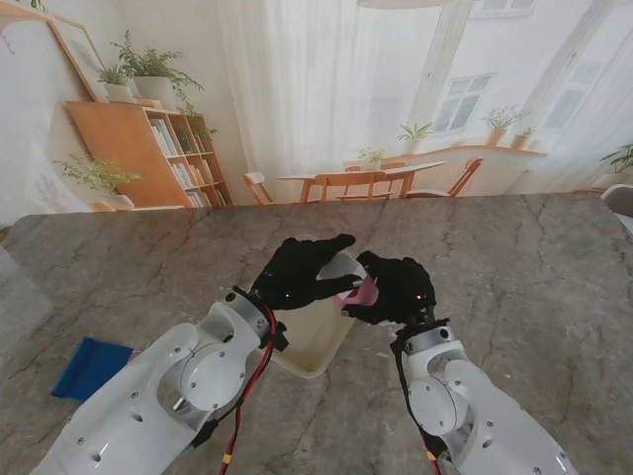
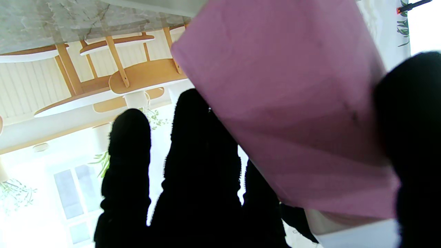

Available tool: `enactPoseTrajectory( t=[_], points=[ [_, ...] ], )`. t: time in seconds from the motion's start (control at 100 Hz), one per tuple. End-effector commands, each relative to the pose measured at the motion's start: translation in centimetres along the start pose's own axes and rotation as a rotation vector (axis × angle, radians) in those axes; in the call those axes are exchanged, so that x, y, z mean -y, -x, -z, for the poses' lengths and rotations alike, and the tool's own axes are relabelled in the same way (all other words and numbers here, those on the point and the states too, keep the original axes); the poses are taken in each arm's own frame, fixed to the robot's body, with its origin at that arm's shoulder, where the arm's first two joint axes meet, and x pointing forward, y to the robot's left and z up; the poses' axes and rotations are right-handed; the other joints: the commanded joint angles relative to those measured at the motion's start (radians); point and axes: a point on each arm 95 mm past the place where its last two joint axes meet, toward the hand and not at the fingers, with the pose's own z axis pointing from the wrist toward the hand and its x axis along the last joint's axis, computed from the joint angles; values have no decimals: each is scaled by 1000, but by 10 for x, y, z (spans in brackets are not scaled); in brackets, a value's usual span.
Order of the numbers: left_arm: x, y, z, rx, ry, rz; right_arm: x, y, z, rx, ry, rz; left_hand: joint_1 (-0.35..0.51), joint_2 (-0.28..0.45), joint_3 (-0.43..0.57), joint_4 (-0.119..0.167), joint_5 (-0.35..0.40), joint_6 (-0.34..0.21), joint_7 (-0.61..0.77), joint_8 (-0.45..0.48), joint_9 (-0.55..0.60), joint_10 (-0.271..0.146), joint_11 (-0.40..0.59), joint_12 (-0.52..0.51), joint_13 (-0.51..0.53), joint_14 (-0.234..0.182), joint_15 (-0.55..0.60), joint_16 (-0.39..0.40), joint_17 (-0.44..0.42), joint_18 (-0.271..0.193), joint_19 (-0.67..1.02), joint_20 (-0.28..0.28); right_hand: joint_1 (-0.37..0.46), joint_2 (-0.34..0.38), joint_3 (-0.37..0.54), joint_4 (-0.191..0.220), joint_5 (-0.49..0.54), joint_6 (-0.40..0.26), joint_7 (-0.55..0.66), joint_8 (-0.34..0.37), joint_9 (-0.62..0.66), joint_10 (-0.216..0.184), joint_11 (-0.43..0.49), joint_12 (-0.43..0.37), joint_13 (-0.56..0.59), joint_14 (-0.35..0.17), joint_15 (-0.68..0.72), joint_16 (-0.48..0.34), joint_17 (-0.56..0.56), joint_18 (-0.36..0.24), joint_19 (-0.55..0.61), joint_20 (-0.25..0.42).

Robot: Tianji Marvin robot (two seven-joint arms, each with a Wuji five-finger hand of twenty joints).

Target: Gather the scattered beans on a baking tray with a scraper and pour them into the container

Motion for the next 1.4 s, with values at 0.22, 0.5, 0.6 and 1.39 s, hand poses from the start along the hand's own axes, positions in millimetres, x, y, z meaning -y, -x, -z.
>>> enactPoseTrajectory(
  t=[0.22,0.5,0.6,1.39],
  points=[
    [-3,-6,-3,-57,54,-1,-1,0,0,3,-7,5,343,-170,9,-47,64,-36,39,42,80,-83,39,44,86,-88,61,63,96,-76,77,12,281,171,186,89,74,-205,168,46,70,-127,151,40,23,-57,56,21,-7,13,24,14],
    [-2,0,-1,-150,40,-20,-1,0,0,14,1,-11,589,-272,78,-62,98,-141,56,70,183,-274,10,136,179,-257,-75,-131,79,-216,-31,-133,278,173,186,89,71,-209,166,46,70,-132,150,39,23,-60,55,21,-7,9,24,14],
    [-1,4,0,-198,34,-43,-1,0,1,19,4,-24,595,-277,134,-69,88,-168,47,56,181,-328,-16,36,184,-314,-142,-220,52,-262,-67,-186,275,174,186,88,71,-212,166,46,69,-136,149,39,23,-63,54,21,-5,7,23,14],
    [25,2,6,-371,104,-160,-2,0,2,1,2,-22,171,-110,-3,-67,-184,-152,-86,-85,-443,-131,-188,-494,-449,-147,-377,-639,-166,-186,-865,-720,268,176,189,86,69,-225,165,45,71,-144,144,43,24,-70,46,21,-1,-3,15,8]
  ],
)
